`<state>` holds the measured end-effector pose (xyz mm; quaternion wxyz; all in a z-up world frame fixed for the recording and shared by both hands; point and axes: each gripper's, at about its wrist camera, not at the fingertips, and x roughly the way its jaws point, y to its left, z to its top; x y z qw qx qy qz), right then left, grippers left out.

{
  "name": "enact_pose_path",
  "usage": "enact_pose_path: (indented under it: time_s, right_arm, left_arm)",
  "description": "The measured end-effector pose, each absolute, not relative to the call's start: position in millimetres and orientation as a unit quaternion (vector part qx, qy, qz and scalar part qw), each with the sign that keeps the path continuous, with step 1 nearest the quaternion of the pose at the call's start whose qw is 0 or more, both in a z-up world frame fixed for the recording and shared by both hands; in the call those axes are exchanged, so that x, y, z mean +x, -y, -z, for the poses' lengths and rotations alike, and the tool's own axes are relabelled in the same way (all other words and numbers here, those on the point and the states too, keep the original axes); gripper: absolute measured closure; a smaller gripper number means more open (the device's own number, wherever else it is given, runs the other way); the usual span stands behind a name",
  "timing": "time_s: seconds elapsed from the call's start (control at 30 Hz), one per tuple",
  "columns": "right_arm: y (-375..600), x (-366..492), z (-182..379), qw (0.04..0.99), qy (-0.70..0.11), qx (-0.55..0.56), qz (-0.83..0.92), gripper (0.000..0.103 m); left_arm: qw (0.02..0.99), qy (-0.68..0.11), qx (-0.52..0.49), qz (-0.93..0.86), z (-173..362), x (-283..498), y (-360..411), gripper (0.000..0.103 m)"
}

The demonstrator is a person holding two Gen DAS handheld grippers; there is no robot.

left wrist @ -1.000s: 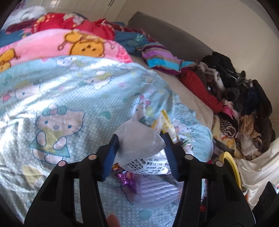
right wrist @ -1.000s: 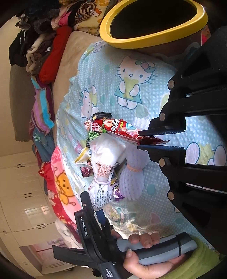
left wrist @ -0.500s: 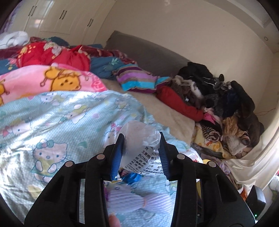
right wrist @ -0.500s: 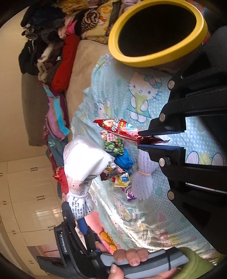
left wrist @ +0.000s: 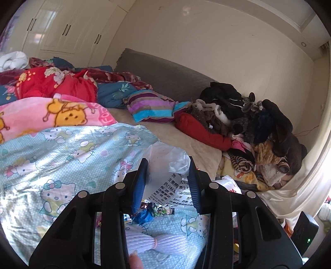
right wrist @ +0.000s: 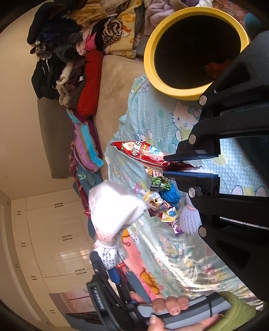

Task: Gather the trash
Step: 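Carry the white bag and red wrapper over the bin with both tools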

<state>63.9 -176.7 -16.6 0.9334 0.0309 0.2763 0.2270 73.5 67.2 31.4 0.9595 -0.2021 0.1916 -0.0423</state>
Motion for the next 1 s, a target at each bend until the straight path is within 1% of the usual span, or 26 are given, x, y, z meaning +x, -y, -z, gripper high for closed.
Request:
enact_pose_path:
  time_s: [0.53,1.0]
  right_arm:
    - [238,72,-4,0.945,-0.26,0.073,-0.184,0.093]
    - [292,87,-6,0.949,-0.261,0.107,-0.141,0.093]
  left_arm:
    - [0.966,-0.196,-0.159,0.062,-42,70,-27,0.074]
    - [0.966,-0.215,-0.113,0.087,-37,74,24,0.074]
